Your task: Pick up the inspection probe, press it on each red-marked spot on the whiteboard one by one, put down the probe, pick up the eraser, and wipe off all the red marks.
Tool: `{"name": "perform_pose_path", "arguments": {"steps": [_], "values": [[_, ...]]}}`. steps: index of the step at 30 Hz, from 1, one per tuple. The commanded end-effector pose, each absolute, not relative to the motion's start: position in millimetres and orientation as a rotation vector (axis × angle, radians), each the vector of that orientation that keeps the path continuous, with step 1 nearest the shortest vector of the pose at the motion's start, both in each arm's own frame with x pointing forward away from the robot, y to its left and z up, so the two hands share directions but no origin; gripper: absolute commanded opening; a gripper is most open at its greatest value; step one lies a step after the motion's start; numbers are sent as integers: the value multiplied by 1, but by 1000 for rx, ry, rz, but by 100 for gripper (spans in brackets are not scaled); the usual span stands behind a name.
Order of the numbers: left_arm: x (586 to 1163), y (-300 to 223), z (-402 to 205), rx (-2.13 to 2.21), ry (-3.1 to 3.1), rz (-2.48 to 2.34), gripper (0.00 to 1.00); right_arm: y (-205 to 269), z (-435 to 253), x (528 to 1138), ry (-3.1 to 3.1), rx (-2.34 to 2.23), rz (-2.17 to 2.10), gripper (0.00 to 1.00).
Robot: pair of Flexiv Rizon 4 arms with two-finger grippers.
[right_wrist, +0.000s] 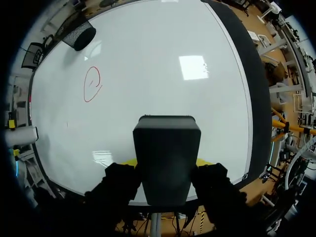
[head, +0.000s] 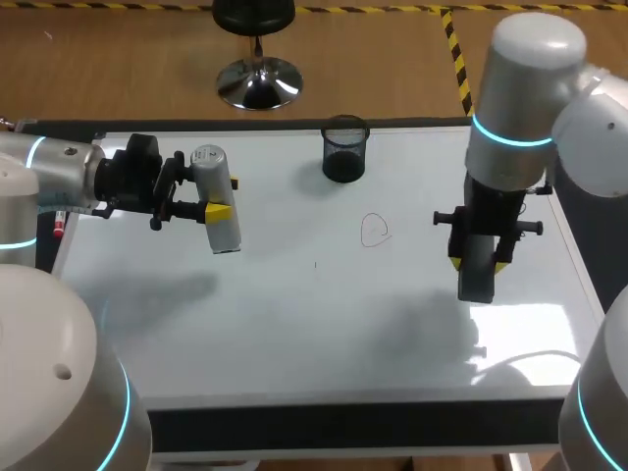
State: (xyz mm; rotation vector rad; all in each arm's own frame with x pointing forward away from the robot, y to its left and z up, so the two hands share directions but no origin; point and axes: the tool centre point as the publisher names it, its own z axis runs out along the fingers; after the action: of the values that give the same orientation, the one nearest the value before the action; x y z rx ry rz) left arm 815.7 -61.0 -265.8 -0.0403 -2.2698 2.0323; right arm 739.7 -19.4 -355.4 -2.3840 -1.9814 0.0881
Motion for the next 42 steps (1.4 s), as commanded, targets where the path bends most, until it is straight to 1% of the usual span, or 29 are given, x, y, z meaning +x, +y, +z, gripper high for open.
{"name": "perform_pose_path", "arguments": {"steps": [1,29,42], "values": [[816,-61,-265,-43,-2270,2033,0,-25,-353,735,-1974,-2374,42,0],[817,-63,-266,-11,-2282,2041,0,-25,-353,735,-1974,-2374,42,0],[816,-94,-271,-58,-2221,2032,0,-25,-353,735,-1974,-2374,42,0]]}}
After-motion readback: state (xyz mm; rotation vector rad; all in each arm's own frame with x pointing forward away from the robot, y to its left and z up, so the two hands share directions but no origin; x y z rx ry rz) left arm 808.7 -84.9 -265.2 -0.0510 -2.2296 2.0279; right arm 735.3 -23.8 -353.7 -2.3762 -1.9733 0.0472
